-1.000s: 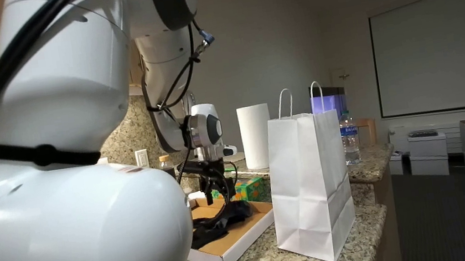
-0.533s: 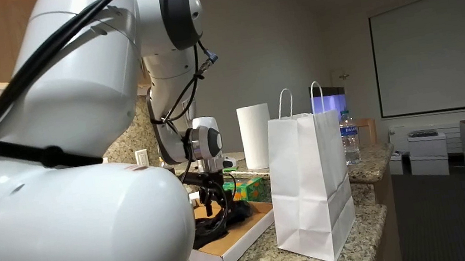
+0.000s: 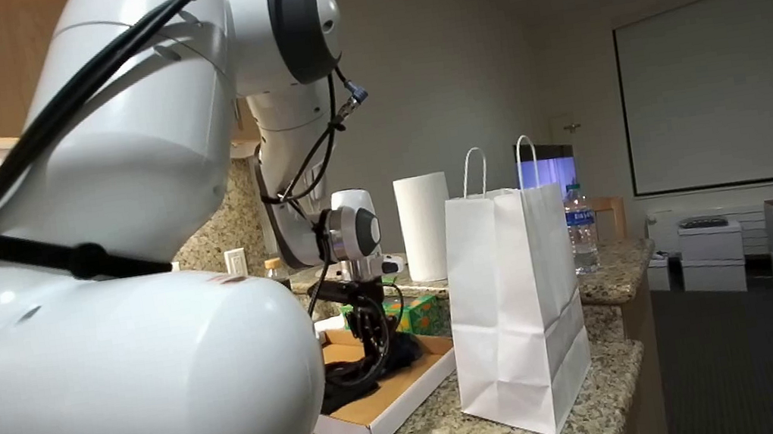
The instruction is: Pick up all the socks from the cover box and put them in the paper bag
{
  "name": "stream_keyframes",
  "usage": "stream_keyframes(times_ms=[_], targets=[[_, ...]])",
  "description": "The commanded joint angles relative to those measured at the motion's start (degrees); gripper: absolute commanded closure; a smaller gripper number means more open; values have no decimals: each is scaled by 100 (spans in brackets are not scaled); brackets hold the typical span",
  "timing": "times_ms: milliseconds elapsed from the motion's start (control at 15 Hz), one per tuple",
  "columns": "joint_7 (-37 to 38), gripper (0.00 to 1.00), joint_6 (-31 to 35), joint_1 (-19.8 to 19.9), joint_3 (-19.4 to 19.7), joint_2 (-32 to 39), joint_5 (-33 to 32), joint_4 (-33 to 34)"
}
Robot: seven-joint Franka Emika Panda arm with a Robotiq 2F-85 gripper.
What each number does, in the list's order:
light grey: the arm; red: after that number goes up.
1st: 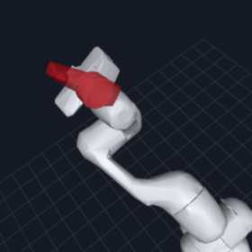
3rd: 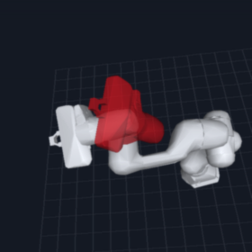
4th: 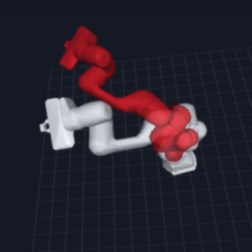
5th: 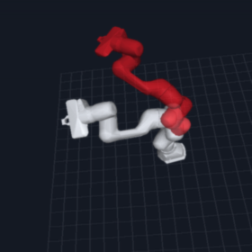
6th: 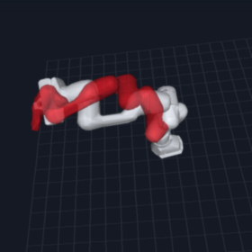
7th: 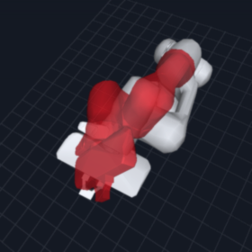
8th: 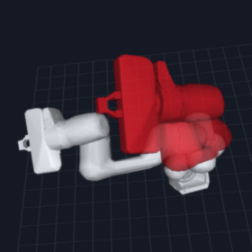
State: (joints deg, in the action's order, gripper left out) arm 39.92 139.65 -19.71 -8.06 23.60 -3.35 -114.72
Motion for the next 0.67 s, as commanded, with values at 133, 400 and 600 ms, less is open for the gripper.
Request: stream_keyframes(times_ms=[133,400,600], targets=[[-115,94,-133,118,38,-87,462,25],[-338,93,-177,258,-57,-150,893,-53],[-552,93,-213,333,-118,-382,1186,-183]])
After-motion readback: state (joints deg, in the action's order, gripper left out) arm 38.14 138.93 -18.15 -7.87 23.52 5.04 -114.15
